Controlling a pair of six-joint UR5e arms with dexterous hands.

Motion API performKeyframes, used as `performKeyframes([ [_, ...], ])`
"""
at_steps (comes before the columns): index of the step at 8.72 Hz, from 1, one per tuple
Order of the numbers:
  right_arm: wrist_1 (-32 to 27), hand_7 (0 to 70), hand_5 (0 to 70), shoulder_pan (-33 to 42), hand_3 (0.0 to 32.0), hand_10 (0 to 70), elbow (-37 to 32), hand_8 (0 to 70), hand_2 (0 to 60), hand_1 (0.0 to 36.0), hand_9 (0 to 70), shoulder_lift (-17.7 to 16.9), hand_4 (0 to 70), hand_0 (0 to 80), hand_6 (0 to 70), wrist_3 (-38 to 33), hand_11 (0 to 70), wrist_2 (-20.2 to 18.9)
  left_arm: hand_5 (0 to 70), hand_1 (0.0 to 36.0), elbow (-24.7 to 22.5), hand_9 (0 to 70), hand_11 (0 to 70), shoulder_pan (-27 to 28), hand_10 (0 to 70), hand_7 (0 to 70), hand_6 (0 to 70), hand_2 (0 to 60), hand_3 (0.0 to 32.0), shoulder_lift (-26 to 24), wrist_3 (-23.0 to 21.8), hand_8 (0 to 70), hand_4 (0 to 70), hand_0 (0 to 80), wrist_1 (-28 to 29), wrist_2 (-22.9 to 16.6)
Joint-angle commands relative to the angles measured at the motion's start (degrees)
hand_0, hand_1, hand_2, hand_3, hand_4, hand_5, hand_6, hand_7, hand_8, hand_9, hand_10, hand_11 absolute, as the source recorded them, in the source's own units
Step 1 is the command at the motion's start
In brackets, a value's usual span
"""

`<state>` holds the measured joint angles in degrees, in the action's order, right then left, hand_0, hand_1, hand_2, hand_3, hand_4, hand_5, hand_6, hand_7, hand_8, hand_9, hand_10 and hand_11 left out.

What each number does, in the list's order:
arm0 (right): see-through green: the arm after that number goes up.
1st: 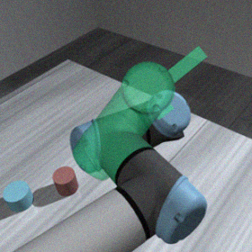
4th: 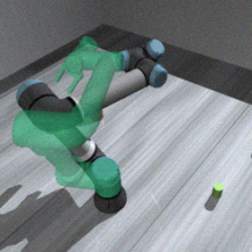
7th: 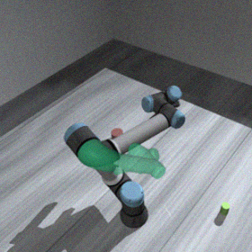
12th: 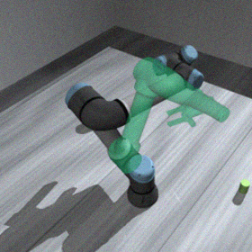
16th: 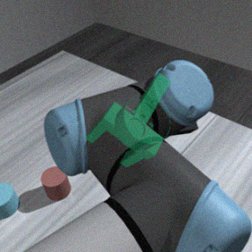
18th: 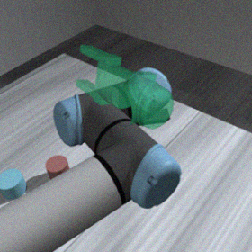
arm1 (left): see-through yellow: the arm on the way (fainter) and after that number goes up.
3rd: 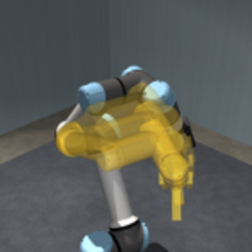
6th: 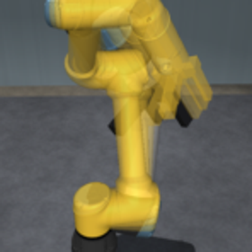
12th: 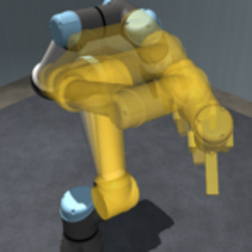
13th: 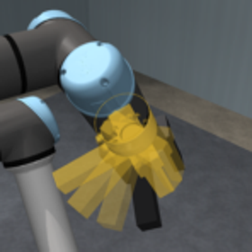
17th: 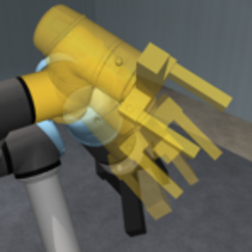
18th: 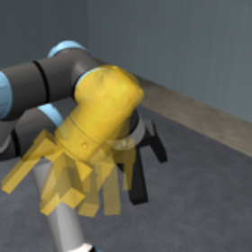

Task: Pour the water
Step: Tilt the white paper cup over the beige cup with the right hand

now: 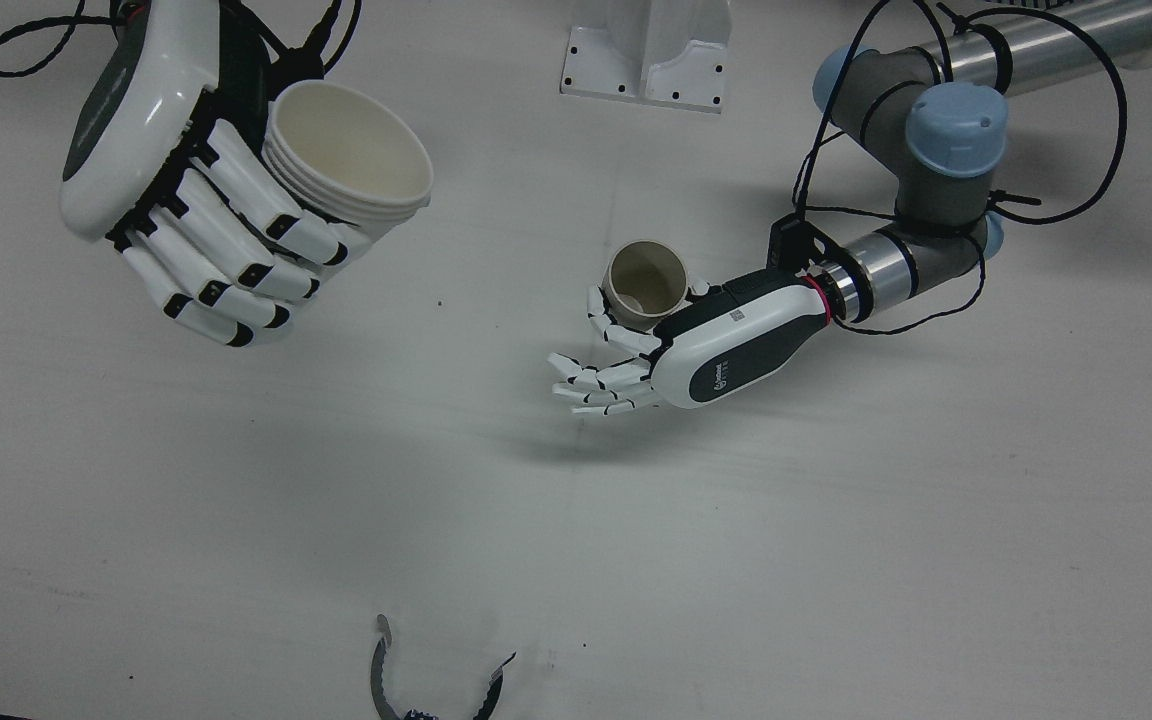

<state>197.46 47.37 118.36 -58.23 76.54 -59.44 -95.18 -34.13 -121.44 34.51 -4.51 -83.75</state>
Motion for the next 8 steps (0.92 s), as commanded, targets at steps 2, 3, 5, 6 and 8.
performKeyframes([
  [2,3.64,70.0,70.0,-4.82,0.0,32.7,-2.58,39.6,60.0,36.0,52.4,1.1,51.9,57.5,63.4,7.91,48.8,-7.79,38.3,22.4,0.0,17.0,10.6,0.56,6.0,29.0,14.5,0.0,0.0,-2.13,0.21,10.4,60.9,80.0,-0.33,-0.18],
  [3,3.9,70.0,70.0,-5.18,0.0,32.6,-3.65,39.1,60.0,36.0,51.8,1.62,52.5,58.2,63.4,8.44,48.7,-9.45,38.3,22.3,0.0,16.7,10.6,0.56,6.0,28.8,14.5,0.0,0.0,-2.57,0.12,10.3,60.9,80.0,-0.5,-0.18],
  [5,9.15,70.0,70.0,-7.63,0.0,32.6,-3.75,38.2,60.0,36.0,50.6,5.65,54.6,59.7,63.3,12.21,48.9,-11.92,38.3,22.3,0.26,17.0,10.9,0.56,6.3,28.8,14.7,0.0,0.0,-2.66,0.3,10.5,60.4,80.0,-0.59,-0.44],
  [6,9.26,70.0,70.0,-7.73,0.0,32.3,-3.75,38.4,60.0,36.0,50.7,6.1,55.9,59.9,63.5,12.4,48.5,-11.93,38.3,22.4,0.35,17.2,11.1,0.64,6.4,28.9,14.8,0.0,0.0,-2.92,0.38,10.6,60.4,80.0,-0.59,-0.45],
  [8,9.35,70.0,70.0,-7.91,0.0,31.3,-4.19,37.8,60.0,36.0,49.8,6.99,60.1,62.9,63.4,12.4,47.4,-12.02,38.5,22.3,0.26,17.3,11.0,0.56,6.4,28.9,14.9,0.0,0.0,-2.93,0.3,10.7,60.6,80.0,-0.85,-0.45],
])
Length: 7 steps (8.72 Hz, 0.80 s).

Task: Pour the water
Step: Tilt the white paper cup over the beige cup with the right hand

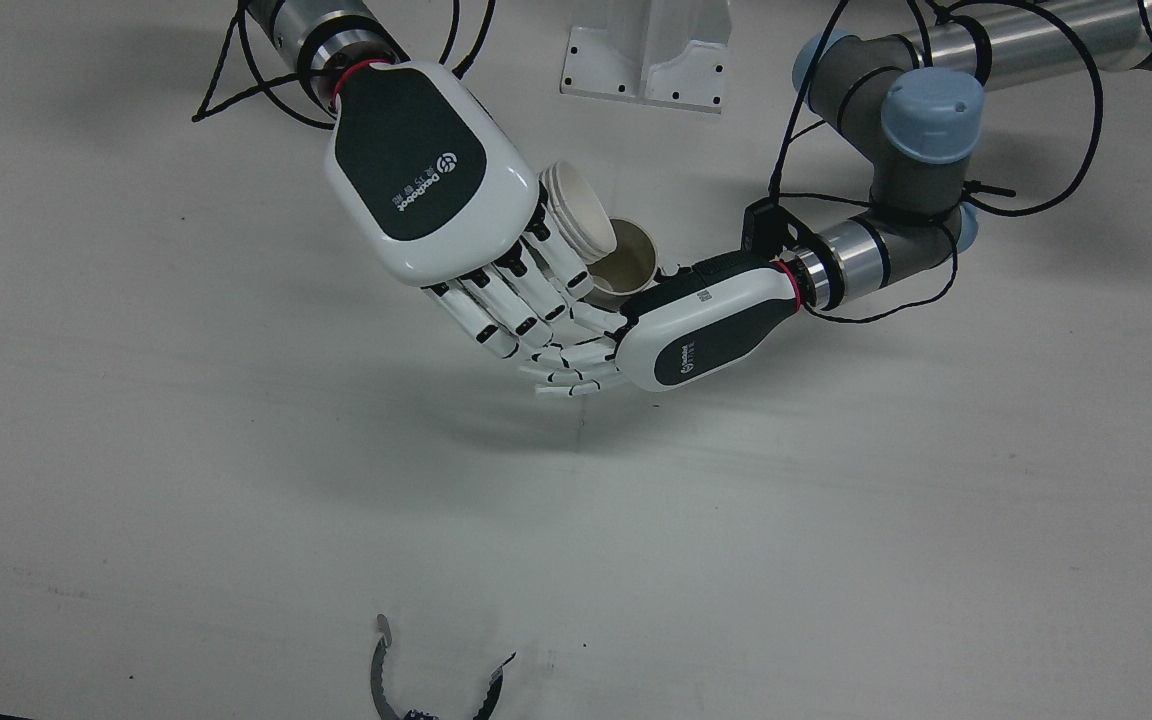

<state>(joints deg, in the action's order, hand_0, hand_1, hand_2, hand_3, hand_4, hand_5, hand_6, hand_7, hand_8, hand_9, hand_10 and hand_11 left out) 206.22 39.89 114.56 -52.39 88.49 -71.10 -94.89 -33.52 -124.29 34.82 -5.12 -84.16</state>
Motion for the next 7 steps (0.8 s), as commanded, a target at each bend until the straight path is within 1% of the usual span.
performKeyframes([
  [1,0.58,70.0,70.0,-0.43,0.0,31.5,-0.39,37.5,60.0,36.0,49.5,1.06,58.6,62.6,62.8,0.54,47.6,-0.44,38.5,22.3,-0.12,17.3,11.0,0.03,6.4,29.1,14.9,0.0,0.0,-0.08,0.07,10.7,60.8,80.0,-0.33,0.05],
  [3,0.58,70.0,70.0,-0.17,0.0,30.7,0.48,36.2,60.0,36.0,48.0,0.71,53.9,61.2,60.9,0.46,46.4,-0.36,38.7,22.4,-0.82,16.8,10.7,-0.67,6.1,28.7,14.8,0.0,0.0,-0.08,-0.45,10.3,60.8,80.0,-1.46,-0.04],
  [4,0.67,70.0,70.0,1.66,0.0,30.4,2.66,35.1,60.0,36.0,46.8,-0.25,50.7,58.6,59.0,0.02,45.9,0.43,38.2,21.8,-2.13,16.3,10.8,-1.98,6.2,27.7,14.4,0.0,0.0,0.1,-0.63,10.1,59.5,75.9,-2.08,-0.39],
  [5,0.59,70.0,70.0,5.33,0.0,31.5,3.56,35.6,60.0,36.0,47.3,-1.21,52.8,57.3,60.1,-1.81,47.2,1.39,37.9,21.3,-2.23,15.6,11.2,-6.86,6.6,27.0,14.2,0.0,0.0,0.62,-1.41,9.7,58.7,72.6,-2.78,-2.91],
  [6,0.5,70.0,70.0,8.59,0.0,31.6,3.48,35.2,60.0,36.0,46.8,-3.57,51.5,56.0,59.3,-9.05,47.3,4.36,37.5,21.1,-2.23,15.0,10.9,-10.57,6.4,26.5,13.7,0.0,0.0,2.63,-2.81,9.2,57.9,70.4,-3.48,-4.16],
  [7,-0.03,67.6,70.0,11.32,0.0,30.4,3.65,34.1,60.0,36.0,45.4,-7.51,45.7,55.5,57.5,-17.91,45.7,8.31,37.4,20.9,-2.23,14.7,10.7,-13.48,6.2,26.1,13.5,0.0,0.0,5.78,-5.17,9.0,57.7,69.4,-3.49,-4.17],
])
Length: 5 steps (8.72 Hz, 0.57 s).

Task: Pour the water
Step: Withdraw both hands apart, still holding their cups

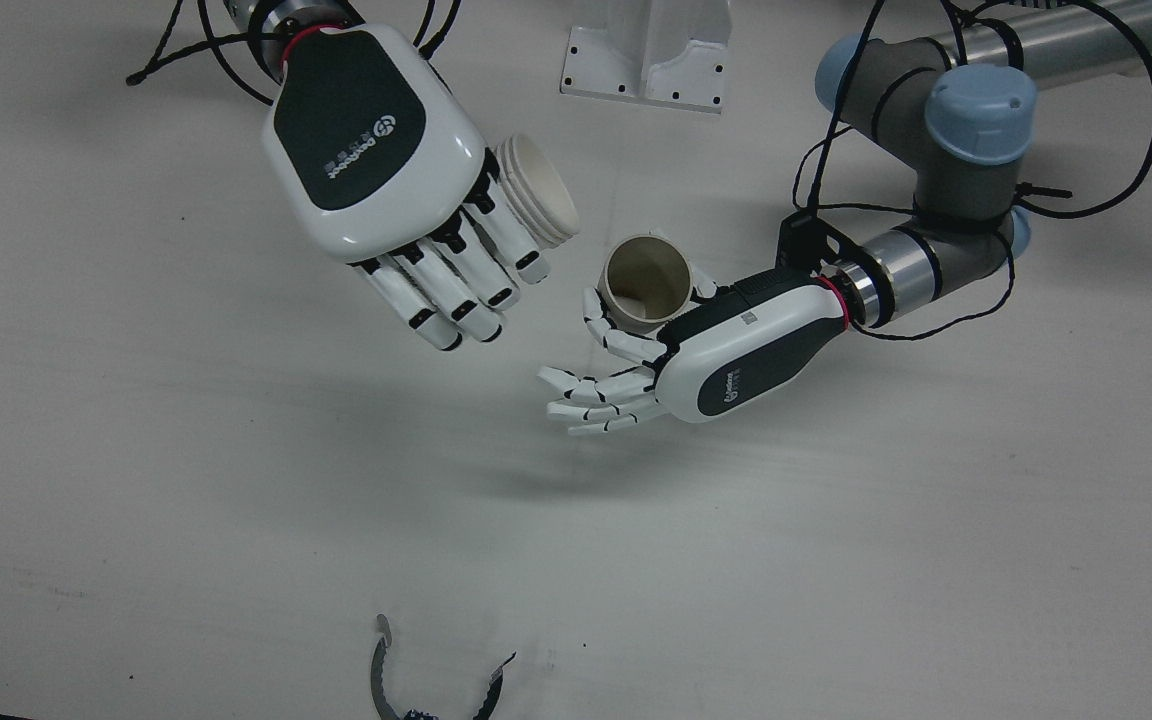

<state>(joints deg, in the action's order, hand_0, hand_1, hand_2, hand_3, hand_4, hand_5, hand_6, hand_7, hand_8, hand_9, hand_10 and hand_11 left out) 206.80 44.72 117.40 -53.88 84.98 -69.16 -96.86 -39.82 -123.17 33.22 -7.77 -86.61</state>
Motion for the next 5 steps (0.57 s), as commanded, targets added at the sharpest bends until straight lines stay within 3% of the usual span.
performKeyframes([
  [1,-0.87,65.1,70.0,10.0,0.0,30.4,0.47,34.1,60.0,36.0,45.3,-8.75,40.7,54.0,56.0,-20.41,45.7,8.32,37.2,20.8,-0.35,14.5,10.7,-10.16,6.3,25.8,13.3,0.0,0.0,7.65,-4.65,8.9,56.9,68.5,-0.58,-1.63],
  [3,-7.78,64.0,70.0,12.84,0.0,31.3,-4.6,34.6,60.0,36.0,46.2,-16.13,44.7,51.2,55.0,-35.67,46.4,16.56,37.5,21.2,-1.22,13.6,11.3,-14.91,6.6,24.6,13.3,0.0,0.0,14.49,-6.23,8.3,55.6,69.2,0.91,-1.29],
  [4,-8.34,64.0,70.0,14.5,0.0,30.8,-10.11,34.3,60.0,35.6,46.0,-16.34,43.8,50.9,54.6,-43.94,45.7,17.65,37.4,21.5,-3.4,13.7,11.6,-17.11,6.8,24.6,13.2,0.0,0.0,20.02,-6.5,8.4,54.9,70.8,1.7,-0.93],
  [5,-9.13,62.8,70.0,16.0,0.0,30.5,-12.95,34.6,60.0,33.9,46.3,-16.34,42.2,49.8,53.9,-47.76,45.3,17.74,37.1,21.5,-3.86,14.1,12.2,-19.48,7.2,24.5,13.1,0.0,0.0,25.38,-6.5,8.7,53.9,71.0,4.49,0.11],
])
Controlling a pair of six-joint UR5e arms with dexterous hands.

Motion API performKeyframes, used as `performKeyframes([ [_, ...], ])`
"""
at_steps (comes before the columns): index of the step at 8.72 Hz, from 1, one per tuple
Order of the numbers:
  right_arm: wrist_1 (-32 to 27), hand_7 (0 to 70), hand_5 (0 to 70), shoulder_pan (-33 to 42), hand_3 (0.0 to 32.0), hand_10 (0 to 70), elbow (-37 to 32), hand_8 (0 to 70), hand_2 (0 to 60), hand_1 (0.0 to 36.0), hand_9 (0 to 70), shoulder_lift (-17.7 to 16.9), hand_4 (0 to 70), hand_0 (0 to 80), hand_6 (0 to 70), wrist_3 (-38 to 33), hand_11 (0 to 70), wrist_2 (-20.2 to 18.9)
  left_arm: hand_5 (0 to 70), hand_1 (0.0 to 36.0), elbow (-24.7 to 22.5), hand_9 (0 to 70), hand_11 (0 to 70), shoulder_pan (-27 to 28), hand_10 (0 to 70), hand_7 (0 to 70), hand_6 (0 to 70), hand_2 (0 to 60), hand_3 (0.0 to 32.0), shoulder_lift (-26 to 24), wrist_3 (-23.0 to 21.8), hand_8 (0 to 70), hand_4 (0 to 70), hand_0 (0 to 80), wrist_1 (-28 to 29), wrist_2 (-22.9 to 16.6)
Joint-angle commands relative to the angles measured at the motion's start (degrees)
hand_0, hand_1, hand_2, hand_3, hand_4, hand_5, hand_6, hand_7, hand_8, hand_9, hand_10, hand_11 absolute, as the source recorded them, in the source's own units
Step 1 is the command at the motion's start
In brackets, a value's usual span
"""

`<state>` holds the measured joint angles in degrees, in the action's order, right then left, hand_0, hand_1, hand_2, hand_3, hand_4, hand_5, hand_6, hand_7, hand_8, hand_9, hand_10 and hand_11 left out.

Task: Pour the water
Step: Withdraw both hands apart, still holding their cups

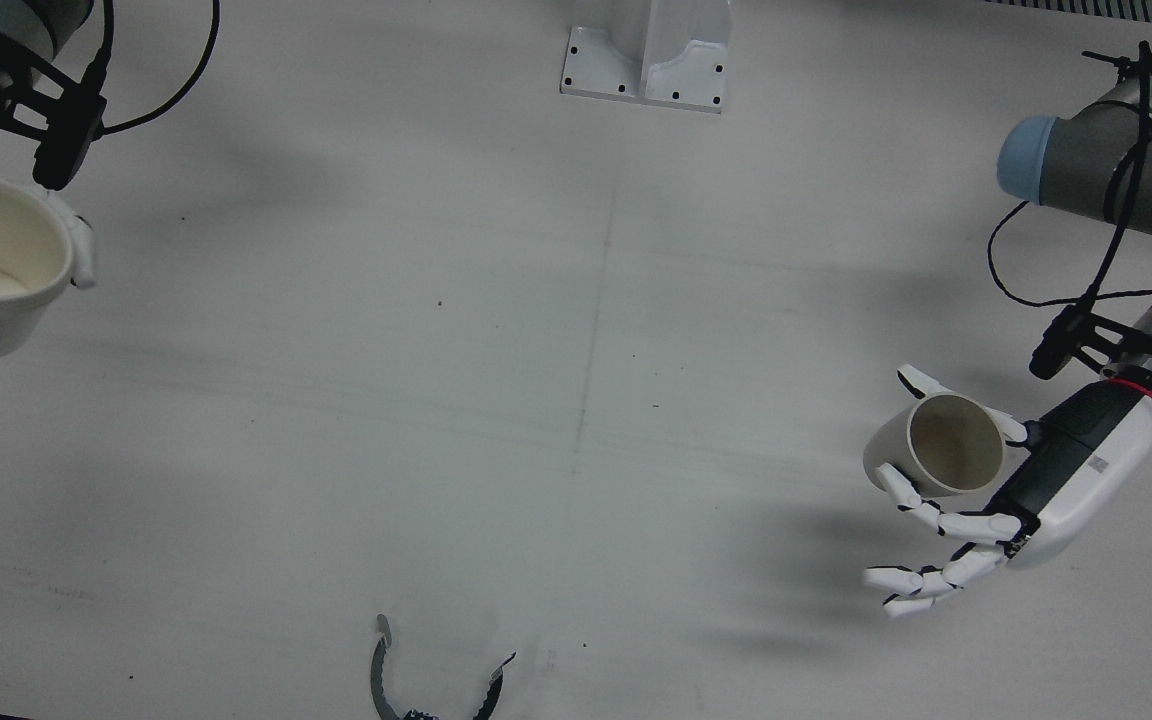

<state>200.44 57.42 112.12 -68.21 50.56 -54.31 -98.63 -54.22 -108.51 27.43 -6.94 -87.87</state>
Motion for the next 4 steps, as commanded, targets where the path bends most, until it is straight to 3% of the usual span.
performKeyframes([
  [1,-4.08,61.5,70.0,4.35,0.0,30.7,-9.01,34.5,60.0,32.9,46.2,-2.19,43.1,49.2,53.3,-13.99,45.4,3.85,36.8,21.7,-1.92,13.9,12.4,-5.46,7.3,24.5,12.8,0.0,0.0,15.91,-0.71,8.5,53.2,71.4,6.56,3.99],
  [3,-4.62,57.4,70.0,3.75,0.0,30.9,-14.7,33.2,60.0,29.6,44.5,-2.1,43.3,47.7,51.0,-19.85,45.4,5.35,35.3,21.3,-1.39,13.6,12.0,-5.55,7.0,24.3,12.0,0.0,0.0,24.71,-0.71,8.1,52.0,70.8,13.4,10.31],
  [4,-4.62,55.2,67.9,2.7,0.0,30.9,-16.22,33.7,60.0,29.0,45.0,-2.19,40.6,47.4,49.9,-22.06,45.5,5.35,35.8,21.1,-1.39,14.0,12.2,-5.46,7.1,24.7,12.4,0.0,0.0,29.01,-0.79,8.5,52.5,68.6,17.18,15.39],
])
